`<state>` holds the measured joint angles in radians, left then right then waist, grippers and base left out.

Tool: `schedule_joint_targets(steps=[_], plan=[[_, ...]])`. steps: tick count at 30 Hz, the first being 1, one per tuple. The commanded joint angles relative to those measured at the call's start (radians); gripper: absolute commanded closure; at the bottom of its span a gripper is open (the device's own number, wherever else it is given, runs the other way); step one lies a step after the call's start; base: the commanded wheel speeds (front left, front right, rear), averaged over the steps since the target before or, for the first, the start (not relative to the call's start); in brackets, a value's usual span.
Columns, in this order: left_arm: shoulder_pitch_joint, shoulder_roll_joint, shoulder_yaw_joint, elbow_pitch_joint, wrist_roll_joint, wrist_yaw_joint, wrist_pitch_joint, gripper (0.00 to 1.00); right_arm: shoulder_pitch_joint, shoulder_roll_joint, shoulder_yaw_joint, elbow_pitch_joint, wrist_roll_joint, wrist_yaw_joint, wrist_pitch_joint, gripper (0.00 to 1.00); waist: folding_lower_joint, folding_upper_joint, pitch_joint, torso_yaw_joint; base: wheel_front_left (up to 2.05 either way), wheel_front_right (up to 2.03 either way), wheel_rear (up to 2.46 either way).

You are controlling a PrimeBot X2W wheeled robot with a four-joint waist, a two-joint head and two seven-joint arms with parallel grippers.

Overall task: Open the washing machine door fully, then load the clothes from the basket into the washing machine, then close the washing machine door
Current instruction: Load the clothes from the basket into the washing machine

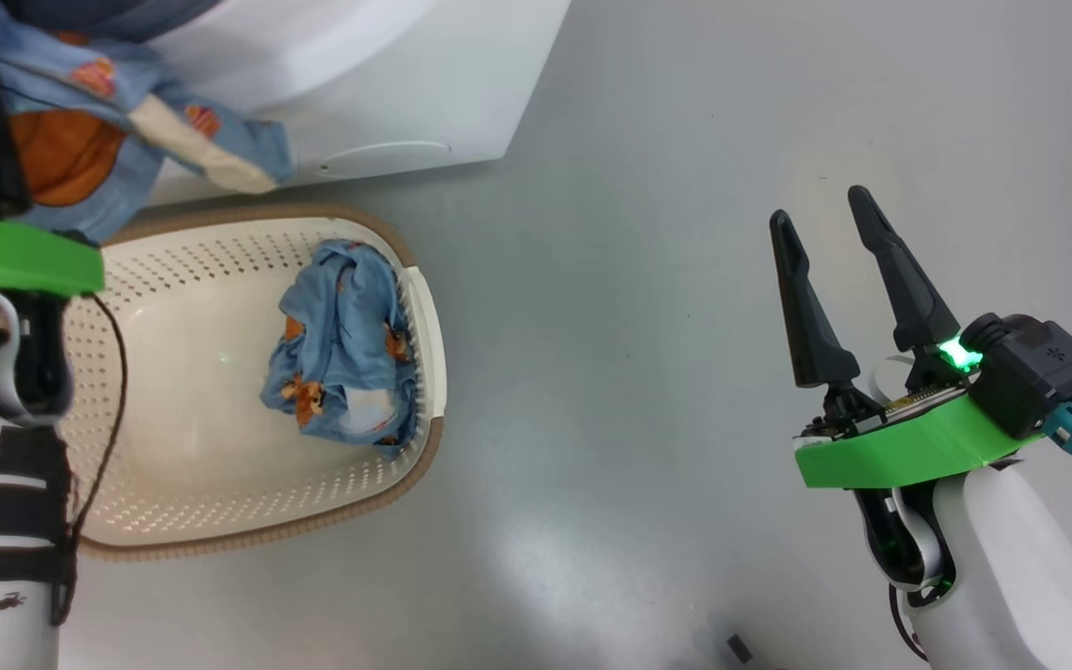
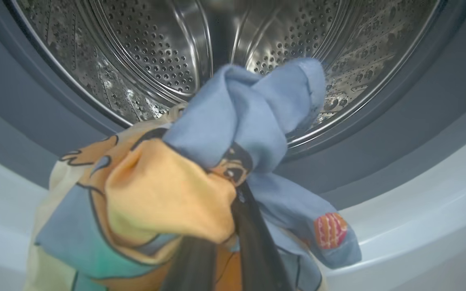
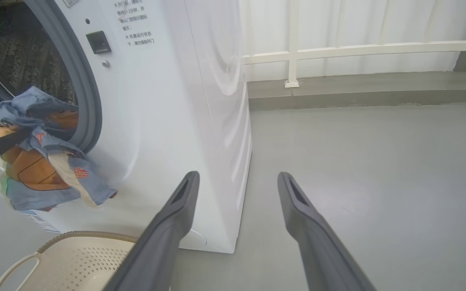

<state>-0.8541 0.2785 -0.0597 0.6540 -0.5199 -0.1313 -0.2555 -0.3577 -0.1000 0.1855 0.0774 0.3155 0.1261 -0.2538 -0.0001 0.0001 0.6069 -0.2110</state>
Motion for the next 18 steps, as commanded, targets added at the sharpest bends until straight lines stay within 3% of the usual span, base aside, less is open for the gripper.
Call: schedule_joint_targets(steps=[1,6,18], plan=[[0.015,0.031,0.041,-0.050,0.030,0.001,-0.006,1.00,0.038,-0.009,0.013,-0.019,-0.001,0.005,-0.008,0.00,0.0001,-0.0001,-0.004,0.002,0.00,0.00,0.00],[0.008,0.020,0.071,-0.088,0.091,0.001,-0.006,1.00,0.042,-0.007,0.016,-0.021,0.003,0.005,-0.008,0.00,0.0001,-0.0001,-0.008,-0.005,0.00,0.00,0.00],[-0.159,0.054,0.050,0.001,0.115,0.001,-0.006,1.00,0.049,0.010,0.016,-0.019,0.009,0.005,-0.008,0.00,0.0001,-0.0001,-0.009,-0.028,0.00,0.00,0.00]])
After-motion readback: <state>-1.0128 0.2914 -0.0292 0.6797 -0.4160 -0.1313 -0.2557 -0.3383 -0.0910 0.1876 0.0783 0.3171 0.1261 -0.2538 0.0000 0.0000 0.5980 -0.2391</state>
